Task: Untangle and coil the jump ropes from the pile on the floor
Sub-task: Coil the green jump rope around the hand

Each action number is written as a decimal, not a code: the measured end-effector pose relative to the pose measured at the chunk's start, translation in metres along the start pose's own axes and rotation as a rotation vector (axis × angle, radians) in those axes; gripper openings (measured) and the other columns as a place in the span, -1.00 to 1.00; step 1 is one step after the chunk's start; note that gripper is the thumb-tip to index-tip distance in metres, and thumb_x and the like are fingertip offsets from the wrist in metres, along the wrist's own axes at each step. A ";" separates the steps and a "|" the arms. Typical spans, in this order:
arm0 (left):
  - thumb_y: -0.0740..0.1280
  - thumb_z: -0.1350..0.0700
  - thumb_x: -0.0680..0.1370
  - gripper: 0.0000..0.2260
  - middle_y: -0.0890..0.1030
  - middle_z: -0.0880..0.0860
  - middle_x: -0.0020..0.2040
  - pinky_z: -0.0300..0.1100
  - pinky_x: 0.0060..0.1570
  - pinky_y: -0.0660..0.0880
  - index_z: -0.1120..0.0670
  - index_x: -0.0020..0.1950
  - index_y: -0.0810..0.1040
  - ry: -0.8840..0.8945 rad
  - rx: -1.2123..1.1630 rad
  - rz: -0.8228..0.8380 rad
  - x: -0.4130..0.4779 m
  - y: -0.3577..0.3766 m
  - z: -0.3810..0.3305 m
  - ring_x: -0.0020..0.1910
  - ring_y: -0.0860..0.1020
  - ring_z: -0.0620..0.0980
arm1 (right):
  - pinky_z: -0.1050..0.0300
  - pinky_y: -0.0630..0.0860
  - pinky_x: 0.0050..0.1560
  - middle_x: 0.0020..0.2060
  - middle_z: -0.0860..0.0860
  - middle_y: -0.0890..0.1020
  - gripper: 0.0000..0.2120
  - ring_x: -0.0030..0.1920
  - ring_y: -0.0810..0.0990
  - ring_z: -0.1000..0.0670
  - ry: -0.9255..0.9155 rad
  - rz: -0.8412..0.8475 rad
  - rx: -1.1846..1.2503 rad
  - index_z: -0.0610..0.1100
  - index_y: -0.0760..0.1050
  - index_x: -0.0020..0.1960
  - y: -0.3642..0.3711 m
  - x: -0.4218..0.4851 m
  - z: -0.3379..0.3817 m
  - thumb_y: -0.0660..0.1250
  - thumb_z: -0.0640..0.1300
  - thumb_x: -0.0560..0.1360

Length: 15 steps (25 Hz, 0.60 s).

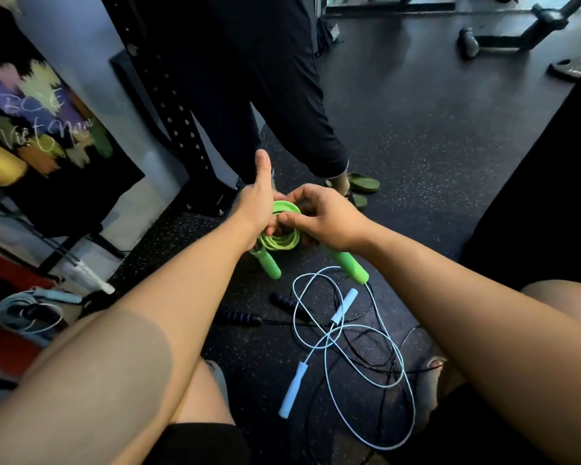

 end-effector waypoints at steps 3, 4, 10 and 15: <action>-0.08 -0.46 0.56 -0.17 0.46 0.06 -0.43 -0.24 -0.52 0.34 0.25 0.13 0.58 -0.013 -0.183 0.223 0.007 -0.014 0.002 -0.52 0.35 -0.08 | 0.04 0.51 -0.42 -0.15 -0.25 0.70 -0.77 -0.40 0.56 -0.10 -0.054 -0.003 0.101 -0.21 0.46 0.11 0.010 0.016 0.012 0.41 -0.12 0.56; -0.01 -0.36 0.62 -0.31 0.47 0.04 -0.38 -0.26 -0.45 0.39 0.23 0.15 0.55 -0.020 -0.234 0.334 0.004 -0.024 0.001 -0.45 0.38 -0.09 | 0.09 0.48 -0.45 -0.14 -0.28 0.69 -0.78 -0.41 0.54 -0.07 -0.058 0.004 0.167 -0.24 0.45 0.12 0.017 0.022 0.016 0.39 -0.16 0.57; 0.26 0.24 0.59 -0.58 0.59 0.10 0.01 -0.14 0.14 0.56 0.26 0.46 0.39 0.028 -0.379 0.546 -0.014 -0.121 0.028 -0.01 0.60 -0.01 | 0.17 0.40 -0.53 -0.29 -0.14 0.58 -0.92 -0.50 0.48 0.02 -0.086 0.083 0.256 -0.16 0.42 0.04 0.092 0.075 0.041 0.33 -0.20 0.61; 0.25 0.32 0.64 -0.68 0.68 0.15 0.13 -0.09 0.20 0.58 0.23 0.40 0.47 0.061 -0.394 0.082 -0.019 -0.208 0.120 0.08 0.67 0.03 | 0.19 0.44 -0.50 -0.28 -0.11 0.62 -0.93 -0.48 0.52 0.04 -0.010 0.180 0.263 -0.13 0.45 0.01 0.193 0.114 0.026 0.34 -0.17 0.60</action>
Point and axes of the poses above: each hand's wrist, its own x-axis towards the middle knuckle, its own y-axis out of the palm, z = x × y, the point moved 9 cm from there along x, towards the middle knuckle
